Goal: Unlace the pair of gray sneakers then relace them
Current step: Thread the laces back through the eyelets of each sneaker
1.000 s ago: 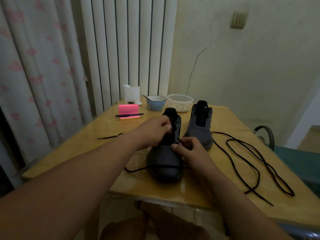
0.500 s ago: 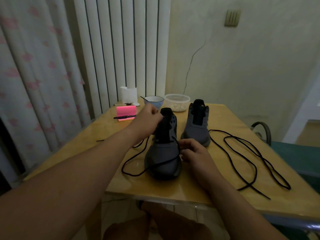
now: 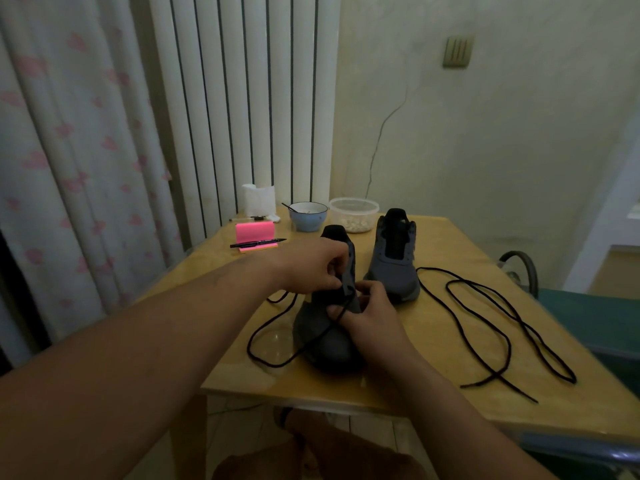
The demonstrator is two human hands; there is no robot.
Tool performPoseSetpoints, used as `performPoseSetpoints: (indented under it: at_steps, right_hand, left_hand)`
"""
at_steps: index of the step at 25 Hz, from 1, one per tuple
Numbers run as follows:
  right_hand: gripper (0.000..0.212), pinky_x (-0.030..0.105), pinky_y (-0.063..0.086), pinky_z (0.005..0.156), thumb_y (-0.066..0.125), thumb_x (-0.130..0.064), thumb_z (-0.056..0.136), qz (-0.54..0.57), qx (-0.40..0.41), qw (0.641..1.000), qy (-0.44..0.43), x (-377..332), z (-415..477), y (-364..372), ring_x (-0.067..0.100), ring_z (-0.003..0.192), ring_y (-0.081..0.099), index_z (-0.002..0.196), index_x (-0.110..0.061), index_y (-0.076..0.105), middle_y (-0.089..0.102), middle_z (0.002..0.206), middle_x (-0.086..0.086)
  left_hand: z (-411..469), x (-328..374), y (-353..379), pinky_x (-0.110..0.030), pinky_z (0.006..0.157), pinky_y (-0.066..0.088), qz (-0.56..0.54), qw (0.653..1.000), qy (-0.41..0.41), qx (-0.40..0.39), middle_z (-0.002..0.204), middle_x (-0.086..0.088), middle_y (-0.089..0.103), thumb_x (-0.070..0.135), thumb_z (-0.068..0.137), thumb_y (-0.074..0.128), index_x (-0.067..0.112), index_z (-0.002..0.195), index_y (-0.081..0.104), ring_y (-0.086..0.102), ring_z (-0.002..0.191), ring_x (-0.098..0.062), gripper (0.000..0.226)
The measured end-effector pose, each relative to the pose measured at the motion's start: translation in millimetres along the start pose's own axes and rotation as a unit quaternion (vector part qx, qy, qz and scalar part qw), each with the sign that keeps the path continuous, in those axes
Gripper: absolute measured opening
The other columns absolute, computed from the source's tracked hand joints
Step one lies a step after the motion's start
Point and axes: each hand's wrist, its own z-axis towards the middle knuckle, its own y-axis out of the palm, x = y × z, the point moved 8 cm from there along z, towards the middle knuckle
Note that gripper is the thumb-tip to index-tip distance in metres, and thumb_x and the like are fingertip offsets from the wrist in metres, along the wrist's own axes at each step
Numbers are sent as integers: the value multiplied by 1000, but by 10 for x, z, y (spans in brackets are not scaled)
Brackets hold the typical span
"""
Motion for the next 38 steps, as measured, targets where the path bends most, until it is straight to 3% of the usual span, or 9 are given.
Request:
performPoseSetpoints:
  at_steps: [6, 11, 14, 15, 18, 20, 26, 32, 38]
  right_hand:
    - [51, 21, 47, 67, 78, -33, 91, -1, -18, 1000, -2, -32, 8, -2, 1, 91, 56, 128, -30, 42, 54, 106, -17]
    - [56, 24, 48, 75, 80, -31, 90, 1, -11, 1000, -3, -7, 29, -2, 10, 101, 59, 132, -27, 43, 57, 112, -12]
    - [56, 22, 51, 77, 81, -30, 88, 15, -14, 1000, -19, -3, 7, 0, 9, 101, 66, 130, -17, 47, 65, 116, -7]
    - [55, 18, 50, 72, 81, -30, 88, 16, -15, 1000, -22, -2, -6, 3, 5, 97, 66, 129, -16, 49, 67, 113, -7]
    - [50, 13, 46, 65, 81, -28, 88, 2, -8, 1000, -28, -7, -27, 6, 1, 91, 65, 126, -16, 51, 66, 107, -9]
    - [52, 17, 48, 67, 81, -29, 88, 8, -13, 1000, -23, -10, -20, 12, 1, 93, 65, 127, -18, 49, 66, 110, -9]
    - [56, 21, 48, 68, 83, -28, 86, 1, -15, 1000, -14, -15, 15, -2, 0, 91, 61, 128, -21, 47, 61, 103, -17]
    - [52, 23, 49, 69, 83, -30, 84, -23, 0, 999, -23, -22, 5, -3, 6, 96, 63, 122, -25, 48, 64, 112, -7]
    - [56, 22, 51, 73, 83, -33, 86, 1, -19, 1000, -1, 5, 14, 0, 3, 100, 61, 126, -28, 44, 61, 119, -9]
  left_hand:
    - [-69, -53, -79, -33, 77, 45, 155, 982, 61, 88, 89, 14, 59, 54, 97, 65, 37, 88, 62, 55, 86, -9, 19]
    - [-334, -803, -259, -35, 65, 43, -171, 909, -159, 345, 83, -4, 59, 23, 100, 61, 11, 78, 56, 55, 79, -20, 26]
    - [-374, -754, -151, -31, 60, 39, -512, 780, -159, 322, 84, -10, 70, 13, 101, 55, 9, 86, 56, 62, 79, -22, 16]
    - [-337, -615, -151, -31, 58, 38, -537, 784, -132, 281, 77, -7, 67, 12, 101, 55, 11, 87, 55, 62, 73, -22, 15]
    - [-190, -257, -91, -26, 58, 41, -284, 942, -96, 153, 80, 3, 54, 26, 100, 67, 22, 90, 50, 51, 68, -12, 21]
    - [-126, -136, -100, -24, 57, 42, -107, 985, -71, 117, 88, 10, 53, 41, 97, 71, 30, 94, 44, 52, 72, -6, 30]
    - [-256, -207, -363, -26, 57, 36, 144, 982, -81, 96, 81, 16, 45, 80, 77, 70, 34, 103, 35, 44, 71, -3, 63]
    - [-207, -144, -286, -35, 64, 52, 195, 972, -90, 93, 90, 7, 52, 76, 78, 73, 25, 116, 36, 57, 81, -19, 74]
    - [-163, -11, -69, -31, 50, 41, 353, 931, -17, 90, 72, 5, 49, 41, 111, 42, 24, 100, 52, 48, 57, -14, 23]
